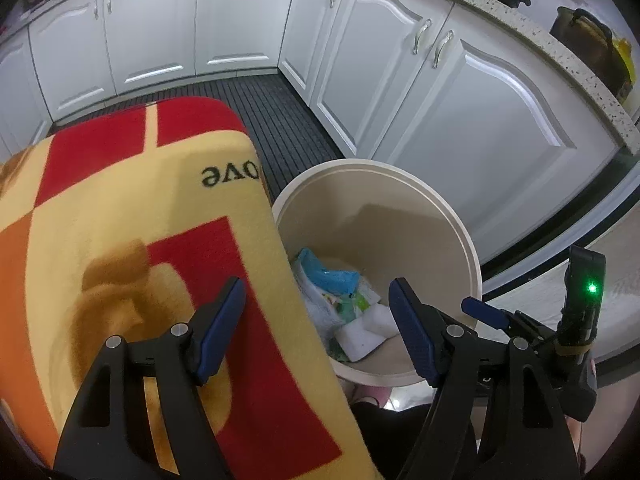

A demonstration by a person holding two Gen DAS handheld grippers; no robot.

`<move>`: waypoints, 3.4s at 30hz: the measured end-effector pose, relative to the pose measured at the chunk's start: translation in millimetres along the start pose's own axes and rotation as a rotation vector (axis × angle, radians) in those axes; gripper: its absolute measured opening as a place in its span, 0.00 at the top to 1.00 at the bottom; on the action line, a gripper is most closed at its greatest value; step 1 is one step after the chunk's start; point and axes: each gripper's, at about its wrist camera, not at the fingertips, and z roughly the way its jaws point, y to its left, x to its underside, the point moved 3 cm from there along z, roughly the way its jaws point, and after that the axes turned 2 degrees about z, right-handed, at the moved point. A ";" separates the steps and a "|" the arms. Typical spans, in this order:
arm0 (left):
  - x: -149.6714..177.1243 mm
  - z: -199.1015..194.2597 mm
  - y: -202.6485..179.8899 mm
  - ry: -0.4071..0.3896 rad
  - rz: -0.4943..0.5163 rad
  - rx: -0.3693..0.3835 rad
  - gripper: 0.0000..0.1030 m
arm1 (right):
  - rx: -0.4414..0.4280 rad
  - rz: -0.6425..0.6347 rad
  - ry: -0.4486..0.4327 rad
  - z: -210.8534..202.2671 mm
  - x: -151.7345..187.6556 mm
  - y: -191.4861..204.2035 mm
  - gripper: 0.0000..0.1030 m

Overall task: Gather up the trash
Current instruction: 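Open the left gripper over the bin and return both grippers to the table, then grasp the white-blue medicine box with the right gripper, then grasp the milk carton with the left gripper while the right gripper holds the medicine box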

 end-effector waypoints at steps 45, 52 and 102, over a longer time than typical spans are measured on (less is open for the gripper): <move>120.5 -190.2 274.4 -0.067 -0.399 -0.358 0.29 | -0.387 -0.505 0.153 -6.7 80.2 286.7 0.26; 129.0 -201.8 327.4 -0.066 -0.435 -0.395 0.29 | -0.415 -0.687 0.217 9.0 113.1 367.5 0.26; -16.4 -110.4 323.8 -0.086 -0.388 -0.381 0.28 | -0.316 -0.450 -0.002 -26.5 44.6 281.9 0.51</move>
